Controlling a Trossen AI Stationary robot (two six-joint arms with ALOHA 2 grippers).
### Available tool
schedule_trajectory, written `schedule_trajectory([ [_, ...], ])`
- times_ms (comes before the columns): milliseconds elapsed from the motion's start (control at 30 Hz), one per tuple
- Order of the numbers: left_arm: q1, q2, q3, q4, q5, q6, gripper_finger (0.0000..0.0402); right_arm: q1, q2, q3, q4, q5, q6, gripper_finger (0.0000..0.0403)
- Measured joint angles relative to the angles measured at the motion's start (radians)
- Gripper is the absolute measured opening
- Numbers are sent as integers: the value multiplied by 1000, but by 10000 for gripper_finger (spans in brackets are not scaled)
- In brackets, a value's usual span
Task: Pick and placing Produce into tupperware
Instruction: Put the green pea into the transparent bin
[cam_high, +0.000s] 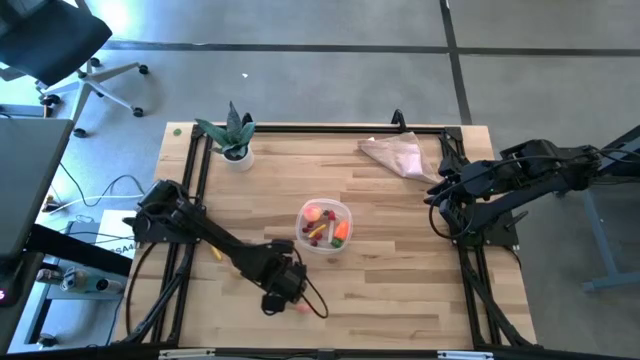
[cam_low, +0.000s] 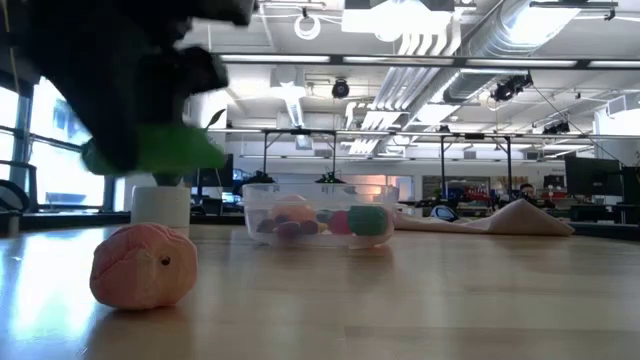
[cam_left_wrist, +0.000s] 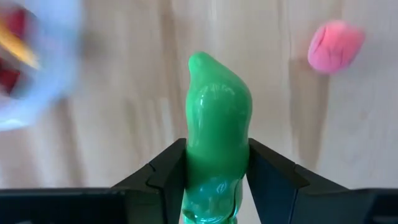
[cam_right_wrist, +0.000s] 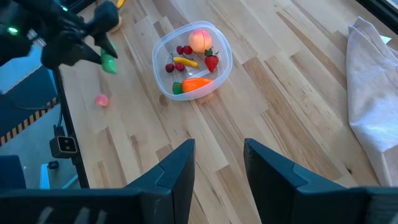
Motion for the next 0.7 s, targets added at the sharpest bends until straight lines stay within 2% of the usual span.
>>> schedule_trajectory([
  [133,36,0,114,-105,-70,44,141,0,0,0,0,0,0,130],
  [300,138,0,270,-216,-133,84,141,0,0,0,0,0,0,130],
  [533,317,-1,445,-231,-131,237,140,0,0,0,0,0,0,130],
  [700,443,14,461,-171,-4,319,140,0,0,0,0,0,0,130],
])
